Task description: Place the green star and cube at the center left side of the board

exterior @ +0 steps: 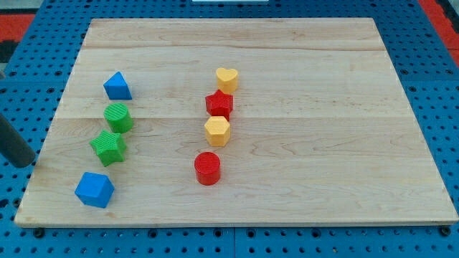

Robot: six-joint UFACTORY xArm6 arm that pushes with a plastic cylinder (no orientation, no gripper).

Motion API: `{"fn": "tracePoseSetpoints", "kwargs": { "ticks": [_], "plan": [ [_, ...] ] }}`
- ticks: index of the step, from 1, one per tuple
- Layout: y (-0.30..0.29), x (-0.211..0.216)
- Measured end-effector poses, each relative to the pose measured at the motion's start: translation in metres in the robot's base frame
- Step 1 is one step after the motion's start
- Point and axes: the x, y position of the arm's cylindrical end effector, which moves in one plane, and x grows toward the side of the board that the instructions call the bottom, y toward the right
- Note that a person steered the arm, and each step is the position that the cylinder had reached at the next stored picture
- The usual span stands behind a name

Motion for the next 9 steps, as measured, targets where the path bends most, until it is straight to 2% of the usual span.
{"fn": "tracePoseSetpoints", "kwargs": {
  "ticks": [1, 2, 3, 4, 6, 7, 8, 9],
  "plan": [
    [0.004, 0.005],
    [0.036, 0.02],
    [0.075, 0.062],
    [0.115, 0.08],
    [0.151, 0.056],
    [0.159, 0.07],
    [0.192, 0.061],
    [0.163, 0.027]
  ]
}}
